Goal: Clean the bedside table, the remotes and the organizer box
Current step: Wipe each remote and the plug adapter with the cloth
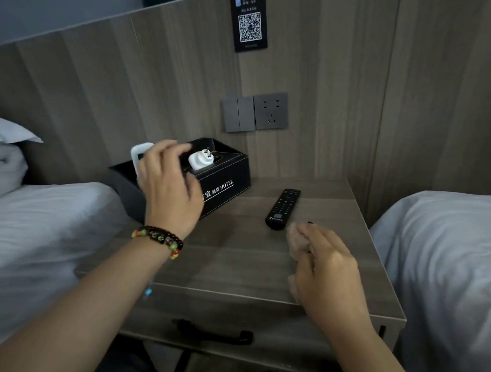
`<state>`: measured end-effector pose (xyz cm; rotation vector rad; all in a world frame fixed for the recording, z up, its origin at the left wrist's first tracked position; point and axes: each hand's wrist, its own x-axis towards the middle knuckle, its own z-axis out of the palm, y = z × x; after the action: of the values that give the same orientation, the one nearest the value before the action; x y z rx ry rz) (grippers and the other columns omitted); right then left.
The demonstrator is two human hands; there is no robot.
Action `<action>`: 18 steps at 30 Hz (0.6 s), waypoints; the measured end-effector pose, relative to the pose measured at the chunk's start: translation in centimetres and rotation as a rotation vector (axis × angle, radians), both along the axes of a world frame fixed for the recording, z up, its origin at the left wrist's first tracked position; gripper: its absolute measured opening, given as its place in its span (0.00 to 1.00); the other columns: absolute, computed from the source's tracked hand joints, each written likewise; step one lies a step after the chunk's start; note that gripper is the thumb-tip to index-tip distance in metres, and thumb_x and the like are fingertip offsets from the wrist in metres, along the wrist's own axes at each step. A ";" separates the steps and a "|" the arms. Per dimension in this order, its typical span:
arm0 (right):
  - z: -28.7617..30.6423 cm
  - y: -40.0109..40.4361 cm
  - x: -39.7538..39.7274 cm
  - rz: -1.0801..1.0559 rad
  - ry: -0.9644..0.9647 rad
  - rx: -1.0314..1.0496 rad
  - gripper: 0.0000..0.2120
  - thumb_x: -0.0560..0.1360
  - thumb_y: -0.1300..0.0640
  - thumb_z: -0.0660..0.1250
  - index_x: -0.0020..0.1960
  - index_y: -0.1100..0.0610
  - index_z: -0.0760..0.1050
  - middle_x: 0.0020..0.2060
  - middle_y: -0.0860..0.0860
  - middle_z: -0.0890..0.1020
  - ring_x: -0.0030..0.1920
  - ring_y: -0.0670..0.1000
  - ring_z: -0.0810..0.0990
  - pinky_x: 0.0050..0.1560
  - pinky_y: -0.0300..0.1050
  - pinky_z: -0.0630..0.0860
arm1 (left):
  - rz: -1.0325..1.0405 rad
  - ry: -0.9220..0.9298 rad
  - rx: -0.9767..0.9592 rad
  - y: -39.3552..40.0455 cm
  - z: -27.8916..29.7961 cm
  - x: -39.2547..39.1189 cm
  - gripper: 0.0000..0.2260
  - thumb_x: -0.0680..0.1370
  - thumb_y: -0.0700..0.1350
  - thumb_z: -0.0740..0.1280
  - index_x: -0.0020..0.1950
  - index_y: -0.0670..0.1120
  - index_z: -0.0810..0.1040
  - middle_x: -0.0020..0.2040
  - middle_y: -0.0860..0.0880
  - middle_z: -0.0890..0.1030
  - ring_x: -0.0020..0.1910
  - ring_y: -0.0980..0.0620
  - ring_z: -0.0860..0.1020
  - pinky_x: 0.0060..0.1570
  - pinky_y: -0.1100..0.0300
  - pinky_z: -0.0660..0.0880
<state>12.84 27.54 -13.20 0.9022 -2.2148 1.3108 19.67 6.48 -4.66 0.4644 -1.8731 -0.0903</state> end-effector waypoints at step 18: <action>-0.2 -0.2 -0.5 -0.041 0.080 -0.087 0.21 0.68 0.65 0.57 0.56 0.62 0.80 0.52 0.57 0.82 0.53 0.57 0.82 0.56 0.31 0.68 | 0.083 -0.021 0.289 -6.5 -0.2 0.5 0.06 0.81 0.47 0.59 0.46 0.46 0.69 0.40 0.47 0.75 0.45 0.41 0.76 0.55 0.42 0.71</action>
<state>12.37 27.38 -13.36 0.8575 -2.0885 1.3178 20.22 0.01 -4.89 0.7428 -1.8662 -0.3042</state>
